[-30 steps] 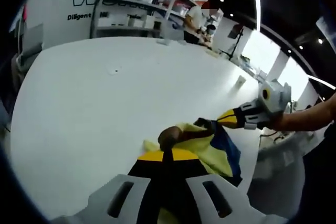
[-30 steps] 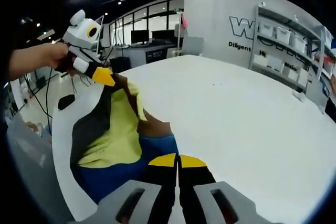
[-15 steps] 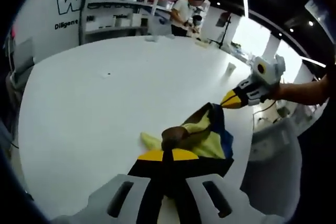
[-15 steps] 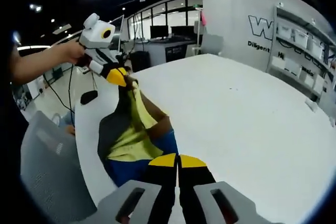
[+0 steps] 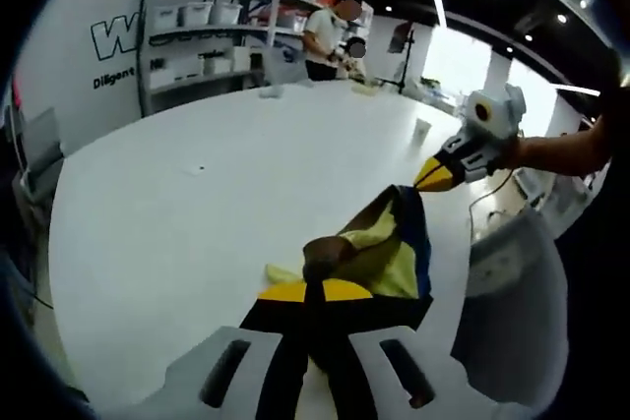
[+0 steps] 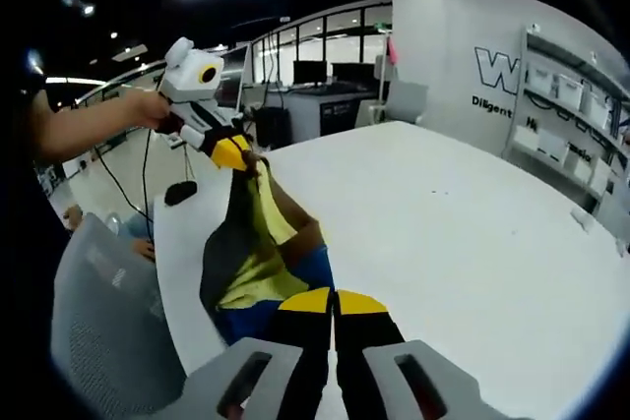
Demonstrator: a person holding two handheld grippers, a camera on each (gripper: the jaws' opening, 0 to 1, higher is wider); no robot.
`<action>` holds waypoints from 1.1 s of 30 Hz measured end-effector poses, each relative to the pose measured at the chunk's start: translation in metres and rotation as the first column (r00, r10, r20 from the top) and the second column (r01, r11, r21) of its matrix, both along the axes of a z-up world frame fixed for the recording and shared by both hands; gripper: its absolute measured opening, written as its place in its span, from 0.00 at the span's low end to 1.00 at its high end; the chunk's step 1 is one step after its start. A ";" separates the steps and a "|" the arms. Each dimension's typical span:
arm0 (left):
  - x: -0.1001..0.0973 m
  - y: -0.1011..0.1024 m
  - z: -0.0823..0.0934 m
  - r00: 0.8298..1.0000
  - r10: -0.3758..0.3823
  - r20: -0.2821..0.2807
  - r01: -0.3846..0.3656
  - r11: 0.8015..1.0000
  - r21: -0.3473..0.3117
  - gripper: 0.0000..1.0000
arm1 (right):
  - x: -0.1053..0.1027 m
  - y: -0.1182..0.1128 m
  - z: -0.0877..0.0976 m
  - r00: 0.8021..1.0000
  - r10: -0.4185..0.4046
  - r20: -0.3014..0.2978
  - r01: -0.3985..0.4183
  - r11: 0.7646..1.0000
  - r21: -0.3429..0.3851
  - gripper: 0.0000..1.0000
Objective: Fold the garment on the visible template until the final outline fits inside the template.
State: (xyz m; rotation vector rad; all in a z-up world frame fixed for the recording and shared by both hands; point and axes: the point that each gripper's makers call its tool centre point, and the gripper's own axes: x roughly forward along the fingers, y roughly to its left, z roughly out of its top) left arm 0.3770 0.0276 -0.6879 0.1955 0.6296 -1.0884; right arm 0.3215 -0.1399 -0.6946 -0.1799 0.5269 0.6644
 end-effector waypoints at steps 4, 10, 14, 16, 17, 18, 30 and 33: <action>0.001 0.000 0.014 1.000 0.014 0.017 -0.014 0.999 -0.037 0.01 | -0.001 0.001 0.014 0.999 -0.008 0.035 0.007 1.000 0.023 0.00; -0.001 -0.001 0.036 0.999 0.024 0.046 -0.020 0.996 -0.086 0.01 | -0.003 0.003 0.040 0.994 -0.037 0.100 0.028 0.995 0.091 0.00; -0.005 -0.002 0.056 0.998 0.028 0.058 -0.020 0.991 -0.134 0.01 | -0.004 0.002 0.060 0.988 -0.046 0.148 0.028 0.992 0.121 0.00; -0.007 -0.003 0.064 0.998 0.028 0.065 -0.018 0.988 -0.151 0.01 | -0.005 0.000 0.071 0.984 -0.059 0.170 0.034 0.989 0.143 0.00; -0.008 -0.004 0.070 0.998 0.024 0.063 -0.013 0.986 -0.165 0.01 | -0.005 -0.002 0.077 0.981 -0.067 0.182 0.038 0.986 0.160 0.00; -0.009 -0.005 0.073 0.998 0.022 0.065 -0.010 0.985 -0.172 0.01 | -0.006 -0.003 0.082 0.980 -0.071 0.188 0.039 0.985 0.167 0.00; -0.027 -0.017 0.127 0.989 -0.022 0.147 0.055 0.973 -0.226 0.01 | -0.014 -0.011 0.133 0.949 -0.087 0.303 0.025 0.979 0.201 0.00; -0.033 -0.017 0.136 0.985 -0.025 0.173 0.065 0.972 -0.227 0.01 | -0.018 -0.010 0.142 0.942 -0.084 0.325 0.017 0.979 0.203 0.00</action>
